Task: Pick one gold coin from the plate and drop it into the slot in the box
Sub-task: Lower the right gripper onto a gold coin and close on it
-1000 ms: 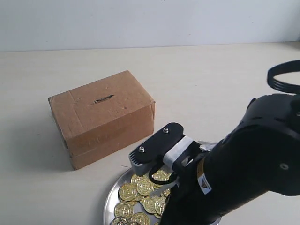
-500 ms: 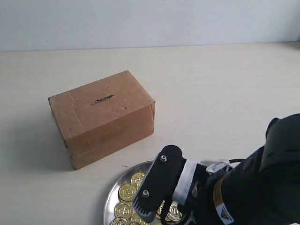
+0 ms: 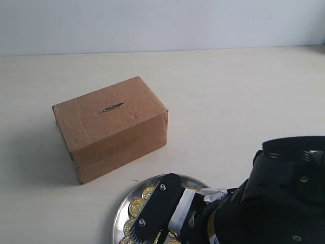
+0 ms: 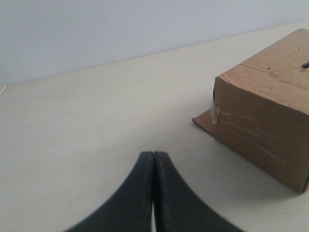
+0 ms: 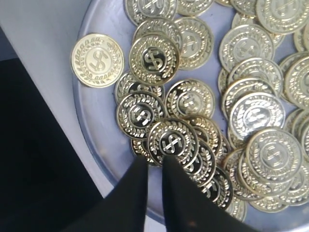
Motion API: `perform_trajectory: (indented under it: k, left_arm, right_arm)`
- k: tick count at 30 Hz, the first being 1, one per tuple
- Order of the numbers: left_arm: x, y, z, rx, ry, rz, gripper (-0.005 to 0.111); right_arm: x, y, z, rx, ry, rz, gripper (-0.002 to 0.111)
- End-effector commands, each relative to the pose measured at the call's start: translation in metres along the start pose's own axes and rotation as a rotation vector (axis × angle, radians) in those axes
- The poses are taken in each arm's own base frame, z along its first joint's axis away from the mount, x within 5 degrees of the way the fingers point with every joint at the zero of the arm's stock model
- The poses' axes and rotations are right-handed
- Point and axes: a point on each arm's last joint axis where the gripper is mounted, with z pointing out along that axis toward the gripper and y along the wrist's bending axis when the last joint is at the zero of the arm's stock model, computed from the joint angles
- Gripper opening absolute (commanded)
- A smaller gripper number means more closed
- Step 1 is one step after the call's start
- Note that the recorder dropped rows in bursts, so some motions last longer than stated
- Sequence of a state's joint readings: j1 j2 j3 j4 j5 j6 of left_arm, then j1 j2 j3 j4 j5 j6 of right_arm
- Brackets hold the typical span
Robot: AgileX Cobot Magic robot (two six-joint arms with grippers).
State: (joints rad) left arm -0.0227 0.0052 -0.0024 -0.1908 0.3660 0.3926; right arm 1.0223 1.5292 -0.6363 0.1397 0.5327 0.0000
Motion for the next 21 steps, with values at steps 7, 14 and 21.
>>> perform_trajectory:
  k: [7, 14, 21]
  left_arm:
    - [-0.0002, 0.0004, -0.0001, -0.007, -0.011, -0.003, 0.000]
    - [-0.0002, 0.0004, -0.0001, -0.007, -0.011, -0.003, 0.000]
    - [-0.0002, 0.0004, -0.0001, -0.007, -0.011, -0.003, 0.000]
  right_arm:
    - [-0.0041, -0.0024, 0.0051, 0.030, -0.031, -0.052, 0.050]
    - [-0.0050, -0.0077, 0.0051, 0.090, -0.033, -0.164, 0.056]
    - [-0.0062, -0.0087, 0.0049, 0.119, -0.036, -0.337, 0.056]
